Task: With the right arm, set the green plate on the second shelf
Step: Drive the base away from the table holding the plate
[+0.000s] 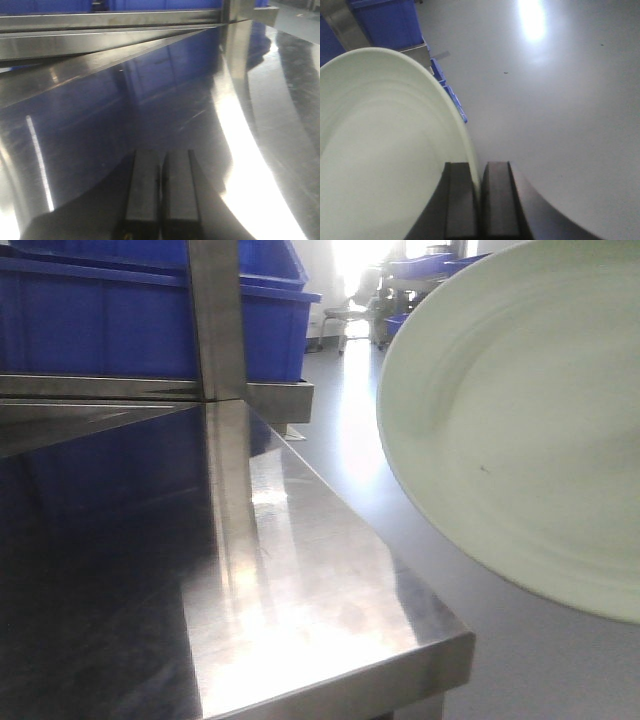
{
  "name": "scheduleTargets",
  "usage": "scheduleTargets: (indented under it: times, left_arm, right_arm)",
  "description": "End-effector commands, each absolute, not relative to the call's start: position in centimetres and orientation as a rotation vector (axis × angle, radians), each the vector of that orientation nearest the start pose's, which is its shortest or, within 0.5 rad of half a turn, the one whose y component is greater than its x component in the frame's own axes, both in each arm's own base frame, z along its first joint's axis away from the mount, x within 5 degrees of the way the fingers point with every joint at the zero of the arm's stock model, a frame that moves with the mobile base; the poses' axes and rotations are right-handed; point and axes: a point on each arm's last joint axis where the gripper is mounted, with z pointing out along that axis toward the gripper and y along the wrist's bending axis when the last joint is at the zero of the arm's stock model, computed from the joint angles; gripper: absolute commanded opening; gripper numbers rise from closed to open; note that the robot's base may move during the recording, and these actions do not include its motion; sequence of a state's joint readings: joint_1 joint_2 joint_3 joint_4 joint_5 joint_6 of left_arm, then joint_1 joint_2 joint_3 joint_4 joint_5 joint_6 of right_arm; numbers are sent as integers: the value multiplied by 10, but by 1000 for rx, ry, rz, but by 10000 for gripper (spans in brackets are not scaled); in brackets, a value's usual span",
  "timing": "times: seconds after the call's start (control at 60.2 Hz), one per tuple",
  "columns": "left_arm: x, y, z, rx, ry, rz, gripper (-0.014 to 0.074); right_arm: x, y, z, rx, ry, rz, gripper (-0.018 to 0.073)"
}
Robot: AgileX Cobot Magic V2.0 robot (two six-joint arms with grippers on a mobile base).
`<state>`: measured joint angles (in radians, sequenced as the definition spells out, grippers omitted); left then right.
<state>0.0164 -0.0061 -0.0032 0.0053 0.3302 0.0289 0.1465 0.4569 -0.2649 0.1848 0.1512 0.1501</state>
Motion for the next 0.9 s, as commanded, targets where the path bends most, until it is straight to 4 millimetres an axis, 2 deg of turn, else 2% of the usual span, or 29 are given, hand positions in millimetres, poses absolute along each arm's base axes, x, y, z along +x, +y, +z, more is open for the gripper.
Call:
scheduleTargets:
  times: [0.0,0.88]
  left_arm:
    - [54,1,179,21,1751,37,124]
    - [54,1,179,21,1751,37,124]
  right_arm:
    - [104,16,276,159,1686,365,56]
    - [104,16,276,159,1686,365,56]
